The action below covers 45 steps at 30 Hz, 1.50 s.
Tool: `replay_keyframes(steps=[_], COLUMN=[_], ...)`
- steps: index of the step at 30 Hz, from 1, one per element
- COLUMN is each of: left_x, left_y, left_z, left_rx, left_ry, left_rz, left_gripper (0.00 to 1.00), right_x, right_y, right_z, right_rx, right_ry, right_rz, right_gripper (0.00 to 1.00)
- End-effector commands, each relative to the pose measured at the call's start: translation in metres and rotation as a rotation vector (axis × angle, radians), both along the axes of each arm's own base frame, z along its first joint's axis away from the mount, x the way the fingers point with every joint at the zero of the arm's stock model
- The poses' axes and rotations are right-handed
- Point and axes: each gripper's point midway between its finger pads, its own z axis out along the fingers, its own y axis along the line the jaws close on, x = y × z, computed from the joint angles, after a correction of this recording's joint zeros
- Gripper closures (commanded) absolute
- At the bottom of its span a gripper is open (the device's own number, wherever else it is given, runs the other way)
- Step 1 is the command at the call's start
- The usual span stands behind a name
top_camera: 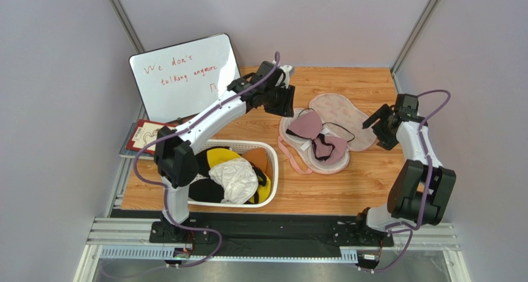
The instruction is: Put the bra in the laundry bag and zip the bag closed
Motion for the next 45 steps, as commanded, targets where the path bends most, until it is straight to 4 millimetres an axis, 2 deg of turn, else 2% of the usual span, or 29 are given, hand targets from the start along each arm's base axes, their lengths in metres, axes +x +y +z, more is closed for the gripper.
replay_keyframes(steps=[1,2,3,6,9,10,13,16,17,20,26,31,34,36,39,40,41,44,45], left_x=[-0.038,-0.049,-0.058,-0.087,-0.11,-0.116,-0.133,-0.147,-0.153,-0.164,-0.18,-0.183,-0.183,-0.182,-0.181,-0.181,-0.181,-0.182,-0.181], left_y=[-0.006,-0.007,-0.007,-0.007,-0.002,0.0,0.011,0.025,0.032,0.046,0.059,0.061,0.061,0.06,0.056,0.056,0.055,0.052,0.051], left_z=[0.014,0.024,0.015,0.017,0.02,0.022,0.03,0.037,0.039,0.043,0.042,0.04,0.043,0.045,0.048,0.049,0.049,0.05,0.047], left_rx=[-0.081,-0.103,-0.111,-0.145,-0.146,-0.147,-0.165,-0.179,-0.184,-0.187,-0.205,-0.208,-0.216,-0.218,-0.226,-0.228,-0.232,-0.238,-0.232], left_ry=[0.029,0.019,0.046,0.057,0.05,0.048,0.039,0.019,0.013,0.001,-0.002,-0.002,-0.004,-0.007,-0.004,0.003,0.005,0.019,0.028], left_rz=[-0.037,-0.049,-0.058,-0.1,-0.127,-0.138,-0.156,-0.164,-0.167,-0.17,-0.187,-0.192,-0.194,-0.191,-0.195,-0.191,-0.192,-0.202,-0.2], left_gripper=[0.49,0.5,0.5,0.53,0.55,0.55,0.57,0.59,0.59,0.6,0.61,0.62,0.63,0.63,0.64,0.64,0.65,0.65,0.66], right_x=[0.038,0.042,0.049,0.066,0.072,0.073,0.08,0.083,0.083,0.079,0.069,0.068,0.068,0.068,0.071,0.073,0.073,0.071,0.071], right_y=[-0.024,-0.027,-0.032,-0.036,-0.043,-0.05,-0.055,-0.058,-0.064,-0.068,-0.072,-0.076,-0.081,-0.085,-0.084,-0.083,-0.083,-0.082,-0.083], right_z=[0.015,0.008,0.01,0.002,-0.012,-0.015,-0.02,-0.033,-0.035,-0.047,-0.065,-0.082,-0.085,-0.085,-0.087,-0.087,-0.085,-0.077,-0.067], right_rx=[-0.058,-0.066,-0.089,-0.096,-0.121,-0.152,-0.18,-0.185,-0.208,-0.219,-0.237,-0.24,-0.262,-0.276,-0.266,-0.261,-0.261,-0.268,-0.278], right_ry=[-0.072,-0.056,-0.074,-0.106,-0.081,-0.066,-0.069,-0.039,-0.025,0.014,0.08,0.133,0.153,0.163,0.158,0.148,0.142,0.115,0.095], right_rz=[-0.014,-0.012,-0.003,0.031,0.037,0.025,0.043,0.058,0.042,0.035,0.032,0.022,0.013,0.006,0.02,0.021,0.018,0.002,-0.009], right_gripper=[0.2,0.22,0.23,0.25,0.33,0.34,0.37,0.49,0.58,0.59,0.59,0.59,0.72,0.74,0.87,0.95,1.0,1.0,1.0])
